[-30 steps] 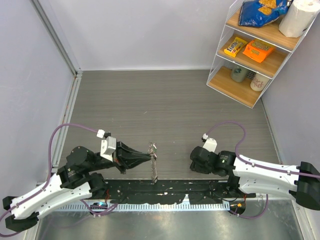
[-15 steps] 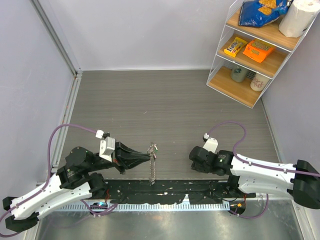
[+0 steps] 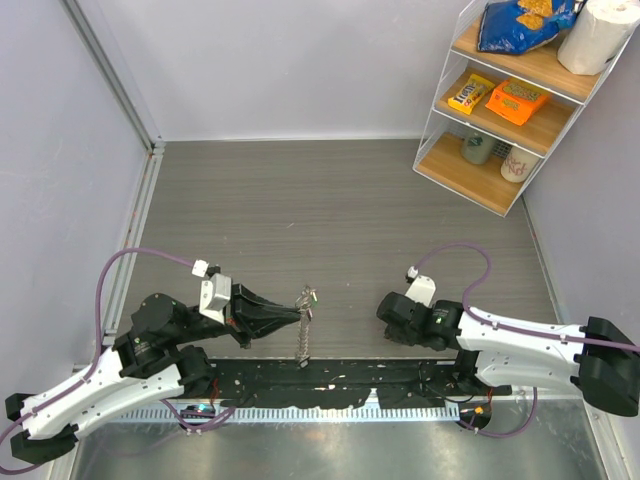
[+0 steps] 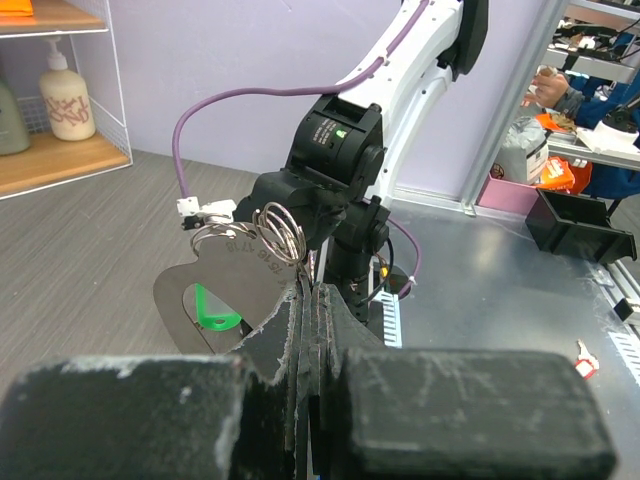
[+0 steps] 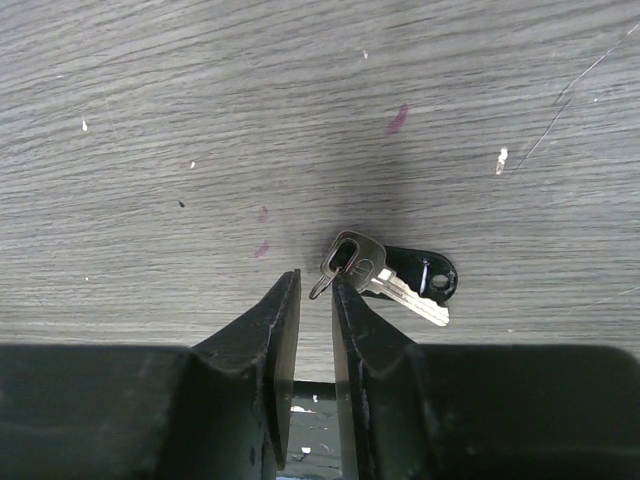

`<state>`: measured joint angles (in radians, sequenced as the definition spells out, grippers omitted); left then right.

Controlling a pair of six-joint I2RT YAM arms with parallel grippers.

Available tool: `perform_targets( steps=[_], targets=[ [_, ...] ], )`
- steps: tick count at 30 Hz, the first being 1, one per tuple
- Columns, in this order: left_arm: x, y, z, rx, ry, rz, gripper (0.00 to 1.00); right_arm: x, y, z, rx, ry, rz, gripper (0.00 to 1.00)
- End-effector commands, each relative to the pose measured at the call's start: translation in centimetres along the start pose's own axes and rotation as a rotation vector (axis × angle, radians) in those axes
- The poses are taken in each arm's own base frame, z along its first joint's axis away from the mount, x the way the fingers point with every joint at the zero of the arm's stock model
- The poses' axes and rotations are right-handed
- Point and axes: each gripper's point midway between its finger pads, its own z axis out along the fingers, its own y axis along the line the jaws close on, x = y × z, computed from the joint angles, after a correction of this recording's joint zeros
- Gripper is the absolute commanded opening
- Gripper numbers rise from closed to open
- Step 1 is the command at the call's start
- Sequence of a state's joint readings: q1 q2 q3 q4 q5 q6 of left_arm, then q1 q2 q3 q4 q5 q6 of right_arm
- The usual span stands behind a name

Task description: Put the keys on the keyring

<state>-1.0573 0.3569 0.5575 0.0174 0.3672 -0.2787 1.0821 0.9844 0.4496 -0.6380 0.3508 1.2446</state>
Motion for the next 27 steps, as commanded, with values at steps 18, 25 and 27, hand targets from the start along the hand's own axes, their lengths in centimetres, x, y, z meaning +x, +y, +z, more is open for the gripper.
perform_targets(
  steps=[18,25,27],
  targets=[
    [-1.6,0.0,-0.1,-0.005,-0.051,0.035,0.0,-2.7,1.9,-1.7,-0.113,-0.099,-0.055,0.05],
    [-2.1,-0.6,-0.1,0.016,-0.064,0.005,0.0,-6.4,10.5,-10.1,-0.568,-0.243,-0.387,0.05],
    [-2.3,-0.8,-0.2,0.018,-0.068,-0.003,0.0,-6.9,11.7,-12.1,-0.631,-0.271,-0.498,0.05]
  ],
)
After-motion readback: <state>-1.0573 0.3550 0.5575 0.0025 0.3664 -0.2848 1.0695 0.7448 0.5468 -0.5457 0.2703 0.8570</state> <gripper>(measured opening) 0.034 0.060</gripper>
